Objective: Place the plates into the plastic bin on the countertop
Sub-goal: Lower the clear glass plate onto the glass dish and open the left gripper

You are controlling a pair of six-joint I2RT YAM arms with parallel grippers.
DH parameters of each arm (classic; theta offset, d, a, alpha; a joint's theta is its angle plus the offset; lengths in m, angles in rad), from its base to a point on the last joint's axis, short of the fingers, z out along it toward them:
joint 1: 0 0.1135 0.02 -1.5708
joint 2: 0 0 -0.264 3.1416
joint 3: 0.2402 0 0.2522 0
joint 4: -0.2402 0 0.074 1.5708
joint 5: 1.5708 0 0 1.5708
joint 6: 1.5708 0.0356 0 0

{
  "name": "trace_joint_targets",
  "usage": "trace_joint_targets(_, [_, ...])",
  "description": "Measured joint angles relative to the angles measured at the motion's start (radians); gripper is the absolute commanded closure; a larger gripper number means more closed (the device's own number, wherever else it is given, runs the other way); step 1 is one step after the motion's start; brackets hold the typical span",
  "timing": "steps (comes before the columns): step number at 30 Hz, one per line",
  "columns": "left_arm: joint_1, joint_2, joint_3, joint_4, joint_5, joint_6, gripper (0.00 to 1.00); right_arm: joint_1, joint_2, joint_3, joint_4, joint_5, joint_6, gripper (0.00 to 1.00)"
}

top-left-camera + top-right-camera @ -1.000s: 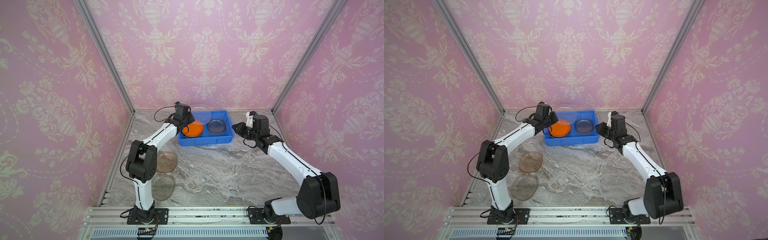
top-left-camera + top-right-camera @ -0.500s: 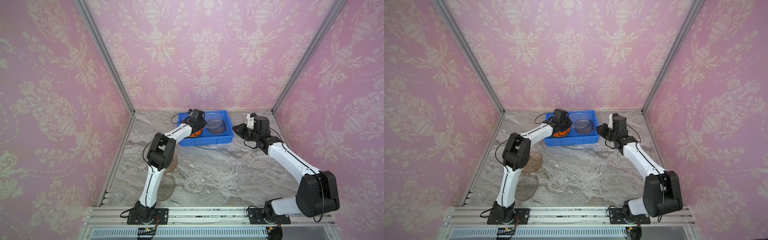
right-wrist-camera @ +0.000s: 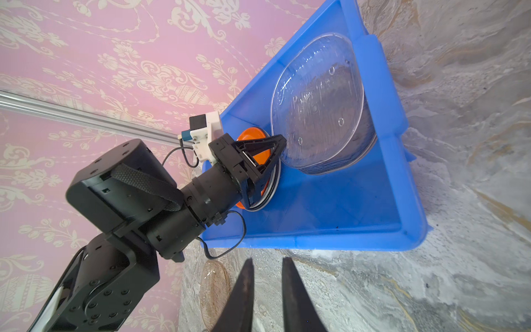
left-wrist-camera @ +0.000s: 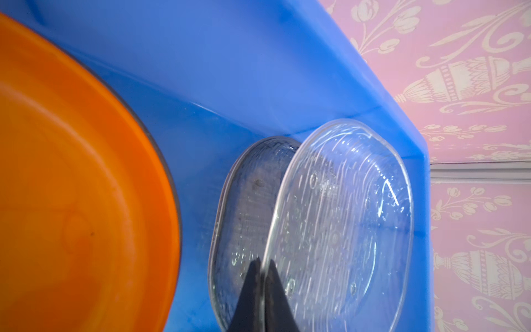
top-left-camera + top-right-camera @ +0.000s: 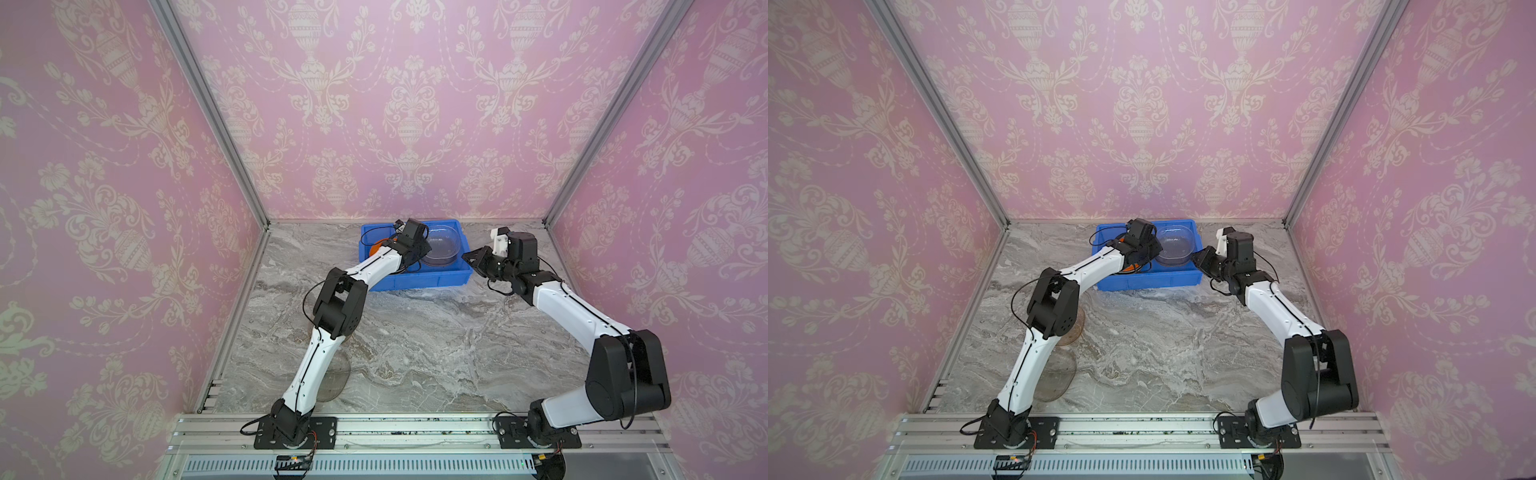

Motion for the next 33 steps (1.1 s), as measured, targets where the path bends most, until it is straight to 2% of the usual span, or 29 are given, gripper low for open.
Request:
trace_joint_targets(6, [0.000, 0.001, 0.000, -0.024, 0.000, -0.002, 1.00, 0.000, 0.017, -0.005, 0.026, -0.026, 0.027, 0.80])
trace_joint_targets(10, [0.000, 0.001, 0.000, -0.030, 0.000, -0.003, 0.60, 0.000, 0.032, -0.005, 0.040, -0.040, 0.042, 0.80])
trace_joint_targets(13, [0.000, 0.001, 0.000, -0.029, 0.001, 0.001, 0.39, 0.000, 0.037, -0.005, 0.040, -0.044, 0.048, 0.79])
trace_joint_targets(17, [-0.001, 0.001, 0.004, -0.023, 0.002, 0.015, 0.27, 0.000, 0.037, -0.005, 0.040, -0.048, 0.048, 0.79])
trace_joint_targets(24, [-0.001, 0.001, 0.029, -0.012, 0.035, 0.064, 0.21, 0.017, 0.037, 0.009, 0.005, -0.047, 0.044, 0.80])
trace_joint_targets(30, [-0.002, -0.005, 0.162, -0.016, 0.124, 0.098, 0.17, 0.039, 0.031, 0.056, -0.032, -0.034, 0.019, 0.79])
trace_joint_targets(33, [-0.002, -0.049, 0.168, -0.024, 0.165, 0.127, 0.16, 0.047, 0.013, 0.068, -0.043, -0.032, -0.004, 0.77])
